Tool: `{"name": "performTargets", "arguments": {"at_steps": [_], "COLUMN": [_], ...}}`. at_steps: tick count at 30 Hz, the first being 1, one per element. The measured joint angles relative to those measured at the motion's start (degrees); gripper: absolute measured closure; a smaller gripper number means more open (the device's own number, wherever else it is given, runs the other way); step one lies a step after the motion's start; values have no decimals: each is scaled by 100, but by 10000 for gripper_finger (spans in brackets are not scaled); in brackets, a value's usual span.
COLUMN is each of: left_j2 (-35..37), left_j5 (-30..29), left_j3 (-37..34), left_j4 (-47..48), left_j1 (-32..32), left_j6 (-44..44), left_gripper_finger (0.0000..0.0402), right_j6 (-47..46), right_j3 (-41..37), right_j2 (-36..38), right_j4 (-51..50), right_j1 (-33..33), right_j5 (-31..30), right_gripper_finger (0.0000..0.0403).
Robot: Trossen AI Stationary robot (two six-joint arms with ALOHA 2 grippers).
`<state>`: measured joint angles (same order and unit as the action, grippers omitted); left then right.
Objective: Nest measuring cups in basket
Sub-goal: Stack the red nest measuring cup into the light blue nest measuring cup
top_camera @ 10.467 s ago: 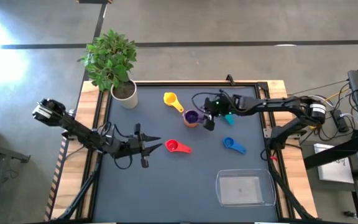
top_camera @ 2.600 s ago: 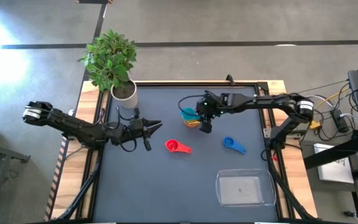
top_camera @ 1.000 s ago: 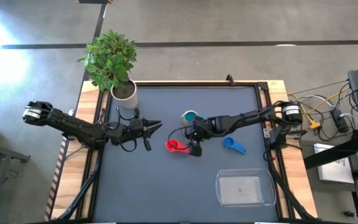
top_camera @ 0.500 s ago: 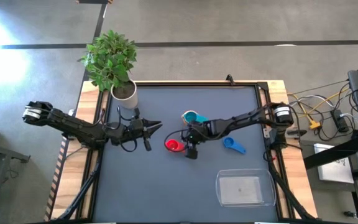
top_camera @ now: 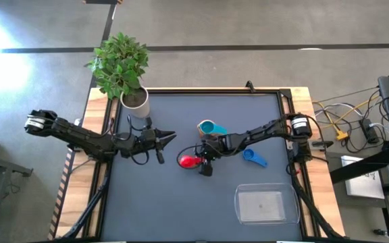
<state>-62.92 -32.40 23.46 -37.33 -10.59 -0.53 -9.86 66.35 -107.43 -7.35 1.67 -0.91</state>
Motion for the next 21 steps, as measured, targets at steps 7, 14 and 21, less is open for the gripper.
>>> {"name": "performTargets", "arguments": {"at_steps": [7, 14, 21], "left_j2": [0, 0, 0], "left_j5": [0, -2, -2], "left_j3": [0, 0, 0], "left_j4": [3, 11, 9], "left_j1": [-2, 0, -1], "left_j6": [-7, -20, -20], "left_gripper_finger": [361, 361, 361], "right_j6": [173, 451, 320], "right_j3": [2, 2, 2], "right_j2": [-5, 6, 8], "right_j4": [13, 164, 316], "right_j1": [-2, -2, -2], "right_j5": [-11, -17, -18], "right_gripper_finger": [129, 140, 147]}}
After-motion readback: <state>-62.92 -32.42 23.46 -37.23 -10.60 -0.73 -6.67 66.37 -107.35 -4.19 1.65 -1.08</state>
